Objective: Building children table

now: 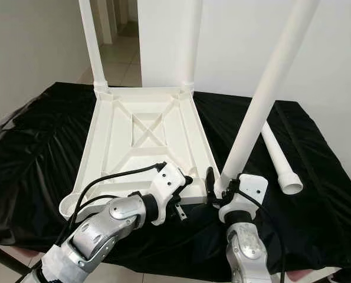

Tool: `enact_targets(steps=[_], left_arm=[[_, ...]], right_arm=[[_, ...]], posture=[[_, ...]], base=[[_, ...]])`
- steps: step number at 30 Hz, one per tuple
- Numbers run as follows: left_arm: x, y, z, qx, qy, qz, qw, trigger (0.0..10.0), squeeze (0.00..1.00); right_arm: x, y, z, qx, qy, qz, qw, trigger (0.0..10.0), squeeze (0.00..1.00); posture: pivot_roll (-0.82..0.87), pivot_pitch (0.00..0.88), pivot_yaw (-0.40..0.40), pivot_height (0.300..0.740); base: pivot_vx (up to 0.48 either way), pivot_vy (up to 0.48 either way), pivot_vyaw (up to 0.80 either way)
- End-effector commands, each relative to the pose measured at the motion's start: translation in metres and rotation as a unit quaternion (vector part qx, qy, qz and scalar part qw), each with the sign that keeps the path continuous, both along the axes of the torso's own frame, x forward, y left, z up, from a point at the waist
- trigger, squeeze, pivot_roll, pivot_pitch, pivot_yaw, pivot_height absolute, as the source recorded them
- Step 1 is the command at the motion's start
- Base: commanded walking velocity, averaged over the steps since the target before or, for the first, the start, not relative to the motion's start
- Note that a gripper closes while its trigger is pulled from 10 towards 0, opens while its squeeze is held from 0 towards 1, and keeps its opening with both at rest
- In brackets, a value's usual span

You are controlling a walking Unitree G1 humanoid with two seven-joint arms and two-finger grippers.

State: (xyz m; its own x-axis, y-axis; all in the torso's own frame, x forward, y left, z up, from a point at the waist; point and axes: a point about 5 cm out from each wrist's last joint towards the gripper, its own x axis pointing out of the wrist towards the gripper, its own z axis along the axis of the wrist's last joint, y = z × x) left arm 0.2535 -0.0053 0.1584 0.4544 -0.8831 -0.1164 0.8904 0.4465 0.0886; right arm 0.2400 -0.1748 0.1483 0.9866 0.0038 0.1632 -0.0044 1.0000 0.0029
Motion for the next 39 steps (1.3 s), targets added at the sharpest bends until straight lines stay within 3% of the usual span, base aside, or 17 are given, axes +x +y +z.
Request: enact_targets(steps=[1, 5, 11, 13, 17, 23, 24, 25, 26, 27, 28, 33, 39], left_arm=[[0.013, 0.014, 0.002, 0.010, -0.011, 0.045, 0.999, 10.0, 0.00], [0.012, 0.013, 0.002, 0.009, -0.010, 0.041, 0.999, 10.0, 0.00], [-0.006, 0.011, -0.005, 0.016, 0.006, 0.007, 1.000, 10.0, 0.00], [-0.007, 0.011, -0.006, 0.017, 0.007, 0.006, 1.000, 10.0, 0.00], [-0.007, 0.014, -0.006, 0.019, 0.011, 0.017, 1.000, 10.0, 0.00], [-0.007, 0.016, -0.005, 0.019, 0.012, 0.024, 0.999, 10.0, 0.00], [-0.007, 0.016, -0.005, 0.019, 0.012, 0.026, 0.999, 10.0, 0.00], [-0.007, 0.016, -0.005, 0.019, 0.012, 0.026, 0.999, 10.0, 0.00], [-0.007, 0.017, -0.005, 0.019, 0.012, 0.029, 0.999, 10.0, 0.00], [-0.007, 0.017, -0.005, 0.019, 0.012, 0.029, 0.999, 10.0, 0.00], [-0.006, 0.018, -0.004, 0.020, 0.012, 0.032, 0.999, 10.0, 0.00], [-0.005, 0.020, -0.003, 0.021, 0.011, 0.038, 0.999, 10.0, 0.00], [-0.004, 0.019, -0.002, 0.020, 0.011, 0.035, 0.999, 10.0, 0.00]], right_arm=[[0.003, -0.008, -0.005, -0.008, 0.013, 0.022, 1.000, 10.0, 0.00], [0.009, -0.014, -0.004, -0.018, 0.016, 0.038, 0.999, 10.0, 0.00], [0.035, -0.032, -0.004, -0.069, 0.045, 0.143, 0.986, 10.0, 0.00], [0.037, -0.033, -0.005, -0.069, 0.049, 0.149, 0.985, 10.0, 0.00], [0.048, -0.033, -0.005, -0.097, 0.061, 0.212, 0.971, 10.0, 0.00], [0.055, -0.033, -0.008, -0.107, 0.074, 0.242, 0.962, 10.0, 0.00], [0.057, -0.034, -0.009, -0.107, 0.079, 0.247, 0.960, 7.4, 0.00], [0.057, -0.034, -0.009, -0.107, 0.079, 0.247, 0.960, 7.4, 0.00], [0.059, -0.035, -0.010, -0.106, 0.084, 0.256, 0.957, 4.0, 0.00], [0.059, -0.035, -0.010, -0.106, 0.084, 0.256, 0.957, 4.0, 0.00], [0.059, -0.036, -0.012, -0.102, 0.090, 0.264, 0.955, 0.0, 0.00], [0.057, -0.042, -0.021, -0.082, 0.115, 0.276, 0.951, 0.0, 0.00], [0.055, -0.046, -0.018, -0.054, 0.103, 0.240, 0.964, 0.0, 0.00]], posture=[[-0.08, 0.000, 0.004, 0.740], [-0.07, 0.000, 0.006, 0.740], [-0.04, 0.018, -0.013, 0.740], [-0.03, 0.018, -0.015, 0.740], [-0.02, 0.027, -0.025, 0.740], [-0.01, 0.028, -0.028, 0.740], [0.00, 0.036, -0.035, 0.740], [0.00, 0.036, -0.035, 0.740], [0.00, 0.039, -0.036, 0.740], [0.00, 0.039, -0.036, 0.740], [0.01, 0.044, -0.038, 0.740], [0.00, 0.048, -0.033, 0.740], [-0.01, 0.048, -0.026, 0.740]], base=[[0.000, 0.000, 0.00], [0.000, 0.000, 0.00], [0.000, 0.000, 0.00], [0.000, 0.000, 0.00], [0.000, 0.000, 0.00], [0.000, 0.000, 0.00], [0.000, 0.000, 0.00], [0.000, 0.000, 0.00], [0.000, 0.000, 0.00], [0.000, 0.000, 0.00], [0.000, 0.000, 0.00], [0.000, 0.000, 0.00], [0.000, 0.000, 0.00]])
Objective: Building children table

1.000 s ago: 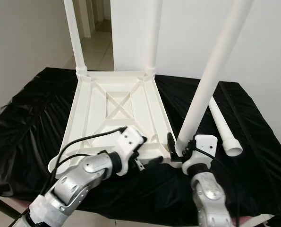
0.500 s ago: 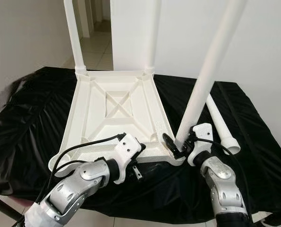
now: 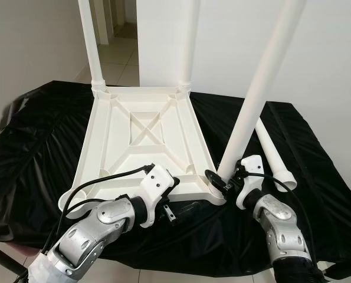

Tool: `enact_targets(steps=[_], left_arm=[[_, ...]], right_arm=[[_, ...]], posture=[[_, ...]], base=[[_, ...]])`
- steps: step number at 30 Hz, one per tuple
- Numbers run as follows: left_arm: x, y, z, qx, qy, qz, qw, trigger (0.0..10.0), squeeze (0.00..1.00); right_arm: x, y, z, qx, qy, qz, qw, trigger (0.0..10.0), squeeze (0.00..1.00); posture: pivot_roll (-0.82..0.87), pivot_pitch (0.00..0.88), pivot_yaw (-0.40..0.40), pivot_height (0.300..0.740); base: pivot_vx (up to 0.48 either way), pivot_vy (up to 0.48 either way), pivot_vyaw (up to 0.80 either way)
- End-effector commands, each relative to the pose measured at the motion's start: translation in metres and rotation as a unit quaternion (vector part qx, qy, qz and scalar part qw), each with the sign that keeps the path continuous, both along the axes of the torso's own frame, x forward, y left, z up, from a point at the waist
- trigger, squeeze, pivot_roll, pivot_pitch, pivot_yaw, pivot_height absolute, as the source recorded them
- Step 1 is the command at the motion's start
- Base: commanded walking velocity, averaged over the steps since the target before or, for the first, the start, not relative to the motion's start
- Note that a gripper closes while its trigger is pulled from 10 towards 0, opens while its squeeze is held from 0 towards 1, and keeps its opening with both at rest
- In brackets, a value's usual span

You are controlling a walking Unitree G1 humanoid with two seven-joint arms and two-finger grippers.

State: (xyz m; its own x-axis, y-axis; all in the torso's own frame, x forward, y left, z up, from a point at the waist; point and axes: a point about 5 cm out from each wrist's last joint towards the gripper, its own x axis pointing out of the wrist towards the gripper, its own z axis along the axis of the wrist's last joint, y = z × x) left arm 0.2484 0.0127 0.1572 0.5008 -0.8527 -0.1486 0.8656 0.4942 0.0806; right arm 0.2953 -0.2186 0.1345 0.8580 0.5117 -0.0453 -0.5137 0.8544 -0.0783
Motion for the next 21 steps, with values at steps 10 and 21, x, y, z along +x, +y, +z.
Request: enact_targets(steps=[10, 21], left_arm=[[0.002, -0.002, 0.000, 0.008, -0.001, -0.003, 1.000, 10.0, 0.00], [0.011, -0.010, 0.005, 0.010, -0.016, -0.022, 1.000, 10.0, 0.00]], right_arm=[[-0.002, -0.010, -0.008, -0.001, 0.007, -0.146, 0.989, 0.0, 0.00], [-0.012, 0.017, -0.022, 0.063, 0.034, -0.392, 0.917, 0.0, 0.00]], posture=[[-0.04, 0.041, -0.008, 0.740], [-0.07, 0.008, 0.012, 0.740]], base=[[0.000, 0.000, 0.00], [0.000, 0.000, 0.00]])
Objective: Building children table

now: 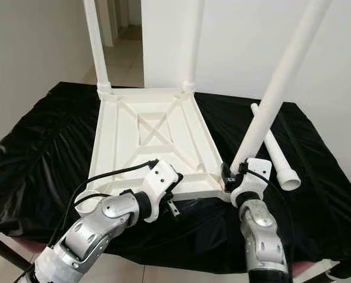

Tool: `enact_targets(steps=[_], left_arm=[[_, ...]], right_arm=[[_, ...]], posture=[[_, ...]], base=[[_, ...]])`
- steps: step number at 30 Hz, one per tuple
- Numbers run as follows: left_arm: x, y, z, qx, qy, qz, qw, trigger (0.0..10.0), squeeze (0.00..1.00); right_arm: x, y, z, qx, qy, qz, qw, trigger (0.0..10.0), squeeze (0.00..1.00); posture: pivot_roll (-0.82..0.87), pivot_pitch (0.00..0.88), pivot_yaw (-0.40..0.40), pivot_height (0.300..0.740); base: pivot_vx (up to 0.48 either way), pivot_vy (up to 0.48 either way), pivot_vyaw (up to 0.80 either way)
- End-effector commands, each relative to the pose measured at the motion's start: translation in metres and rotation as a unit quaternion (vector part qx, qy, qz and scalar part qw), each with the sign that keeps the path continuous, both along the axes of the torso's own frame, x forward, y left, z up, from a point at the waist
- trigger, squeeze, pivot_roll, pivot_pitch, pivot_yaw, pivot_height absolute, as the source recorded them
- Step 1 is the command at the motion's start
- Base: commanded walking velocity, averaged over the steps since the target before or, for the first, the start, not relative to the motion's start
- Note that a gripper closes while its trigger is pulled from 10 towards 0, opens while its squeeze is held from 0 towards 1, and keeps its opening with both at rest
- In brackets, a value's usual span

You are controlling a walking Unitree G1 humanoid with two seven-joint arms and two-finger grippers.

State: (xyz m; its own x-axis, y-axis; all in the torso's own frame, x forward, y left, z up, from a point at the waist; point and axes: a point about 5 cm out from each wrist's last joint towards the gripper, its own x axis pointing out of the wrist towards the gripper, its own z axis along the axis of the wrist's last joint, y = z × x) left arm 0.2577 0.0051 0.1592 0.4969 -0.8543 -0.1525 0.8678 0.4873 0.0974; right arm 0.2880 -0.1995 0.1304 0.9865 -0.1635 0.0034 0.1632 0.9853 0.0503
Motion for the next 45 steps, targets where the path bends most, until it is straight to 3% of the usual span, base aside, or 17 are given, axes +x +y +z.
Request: enact_targets(steps=[1, 3, 9, 10, 11, 21, 22, 23, 38, 45], left_arm=[[0.002, -0.002, 0.003, 0.004, -0.010, -0.019, 1.000, 10.0, 0.00], [0.003, -0.004, 0.005, 0.002, -0.012, -0.021, 1.000, 10.0, 0.00], [0.003, -0.005, 0.005, 0.000, -0.013, -0.021, 1.000, 10.0, 0.00], [0.004, -0.004, 0.005, 0.000, -0.013, -0.019, 1.000, 10.0, 0.00], [0.004, -0.004, 0.005, 0.000, -0.013, -0.019, 1.000, 10.0, 0.00], [0.004, -0.003, 0.004, 0.001, -0.014, -0.017, 1.000, 10.0, 0.00], [0.004, -0.003, 0.003, 0.001, -0.013, -0.016, 1.000, 10.0, 0.00], [0.004, -0.003, 0.003, 0.001, -0.013, -0.016, 1.000, 10.0, 0.00], [0.008, 0.003, 0.001, 0.010, -0.014, -0.010, 1.000, 10.0, 0.00], [0.006, 0.006, -0.015, 0.047, 0.007, -0.007, 0.999, 10.0, 0.00]], right_arm=[[-0.005, -0.002, -0.018, 0.013, 0.047, -0.049, 0.998, 0.0, 0.00], [-0.003, 0.018, -0.020, 0.035, 0.049, -0.087, 0.994, 0.0, 0.00], [0.000, 0.033, -0.016, 0.046, 0.043, -0.075, 0.995, 0.0, 0.00], [0.000, 0.030, -0.011, 0.042, 0.029, -0.062, 0.997, 10.0, 0.00], [-0.001, 0.026, -0.010, 0.038, 0.021, -0.062, 0.997, 10.0, 1.00], [-0.009, 0.021, 0.000, 0.035, -0.013, -0.056, 0.998, 10.0, 1.00], [-0.014, 0.020, 0.002, 0.032, -0.023, -0.050, 0.998, 10.0, 0.87], [-0.018, 0.019, 0.004, 0.026, -0.029, -0.048, 0.998, 10.0, 0.00], [-0.068, 0.005, -0.001, -0.007, -0.038, 0.003, 0.999, 10.0, 0.00], [-0.092, 0.003, -0.010, -0.003, -0.019, 0.029, 0.999, 10.0, 0.00]], posture=[[-0.07, 0.008, 0.012, 0.740], [-0.07, 0.002, 0.009, 0.740], [-0.06, 0.000, 0.008, 0.740], [-0.06, 0.000, 0.007, 0.740], [-0.06, 0.000, 0.007, 0.740], [-0.06, 0.002, 0.006, 0.740], [-0.06, 0.006, 0.006, 0.740], [-0.06, 0.006, 0.007, 0.740], [-0.08, 0.017, 0.016, 0.740], [-0.10, 0.043, 0.024, 0.740]], base=[[0.000, 0.000, 0.00], [0.000, 0.000, 0.00], [0.000, 0.000, 0.00], [0.000, 0.000, 0.00], [0.000, 0.000, 0.00], [0.000, 0.000, 0.00], [0.000, 0.000, 0.00], [0.000, 0.000, 0.00], [0.000, 0.000, 0.00], [0.000, 0.000, 0.00]])
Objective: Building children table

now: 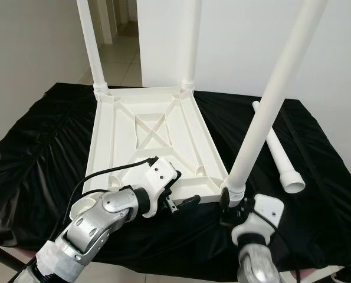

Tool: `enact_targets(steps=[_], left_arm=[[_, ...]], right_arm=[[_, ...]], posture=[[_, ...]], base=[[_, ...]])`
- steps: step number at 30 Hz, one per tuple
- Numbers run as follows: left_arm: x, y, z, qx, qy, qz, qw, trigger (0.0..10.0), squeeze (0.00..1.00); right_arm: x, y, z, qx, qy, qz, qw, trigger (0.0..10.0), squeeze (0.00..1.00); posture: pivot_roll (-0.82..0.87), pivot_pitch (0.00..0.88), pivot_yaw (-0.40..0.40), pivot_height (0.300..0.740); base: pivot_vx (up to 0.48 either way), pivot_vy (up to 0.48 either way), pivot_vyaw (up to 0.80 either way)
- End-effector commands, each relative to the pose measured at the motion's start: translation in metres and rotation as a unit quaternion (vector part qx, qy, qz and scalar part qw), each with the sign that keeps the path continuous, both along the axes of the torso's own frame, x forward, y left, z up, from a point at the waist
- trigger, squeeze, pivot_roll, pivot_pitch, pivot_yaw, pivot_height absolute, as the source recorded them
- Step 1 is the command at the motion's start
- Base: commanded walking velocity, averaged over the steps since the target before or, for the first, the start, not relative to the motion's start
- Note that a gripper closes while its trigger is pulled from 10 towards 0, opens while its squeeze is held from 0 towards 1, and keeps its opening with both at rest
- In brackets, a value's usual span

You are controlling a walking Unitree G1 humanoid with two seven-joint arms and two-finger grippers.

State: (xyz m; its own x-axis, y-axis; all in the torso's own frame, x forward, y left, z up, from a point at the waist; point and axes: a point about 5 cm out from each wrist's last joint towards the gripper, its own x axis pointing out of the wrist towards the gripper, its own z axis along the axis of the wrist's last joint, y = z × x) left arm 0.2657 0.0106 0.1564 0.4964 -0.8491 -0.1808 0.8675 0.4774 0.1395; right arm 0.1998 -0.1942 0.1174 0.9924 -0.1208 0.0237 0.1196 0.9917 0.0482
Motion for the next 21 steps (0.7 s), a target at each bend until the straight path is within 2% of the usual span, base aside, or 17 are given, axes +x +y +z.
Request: enact_targets(steps=[1, 10, 15, 18, 20, 21], left_arm=[[-0.002, 0.000, -0.012, 0.024, 0.019, -0.004, 1.000, 10.0, 0.00], [-0.005, -0.004, -0.027, 0.041, 0.069, 0.038, 0.996, 10.0, 0.00], [-0.003, -0.006, -0.031, 0.042, 0.098, 0.087, 0.991, 10.0, 0.00], [0.004, -0.003, -0.031, 0.038, 0.121, 0.144, 0.981, 10.0, 0.00], [0.004, -0.003, -0.031, 0.038, 0.121, 0.144, 0.981, 10.0, 0.00], [0.006, -0.001, -0.031, 0.038, 0.129, 0.160, 0.978, 10.0, 0.00]], right_arm=[[-0.004, -0.002, 0.003, 0.000, -0.009, 0.007, 1.000, 10.0, 0.00], [-0.021, -0.015, 0.004, -0.013, -0.004, 0.005, 1.000, 10.0, 0.00], [-0.027, -0.015, 0.004, -0.018, 0.000, 0.003, 1.000, 10.0, 0.00], [-0.029, -0.014, 0.004, -0.017, 0.002, 0.004, 1.000, 10.0, 0.00], [-0.029, -0.014, 0.004, -0.017, 0.002, 0.004, 1.000, 10.0, 0.00], [-0.029, -0.013, 0.004, -0.017, 0.003, 0.005, 1.000, 10.0, 0.00]], posture=[[-0.10, 0.043, 0.024, 0.740], [-0.13, 0.054, 0.041, 0.740], [-0.14, 0.062, 0.045, 0.740], [-0.14, 0.067, 0.043, 0.740], [-0.14, 0.067, 0.043, 0.740], [-0.14, 0.067, 0.043, 0.740]], base=[[0.000, 0.000, 0.00], [0.000, 0.000, 0.00], [0.000, 0.000, 0.00], [0.000, 0.000, 0.00], [0.000, 0.000, 0.00], [0.000, 0.000, 0.00]])
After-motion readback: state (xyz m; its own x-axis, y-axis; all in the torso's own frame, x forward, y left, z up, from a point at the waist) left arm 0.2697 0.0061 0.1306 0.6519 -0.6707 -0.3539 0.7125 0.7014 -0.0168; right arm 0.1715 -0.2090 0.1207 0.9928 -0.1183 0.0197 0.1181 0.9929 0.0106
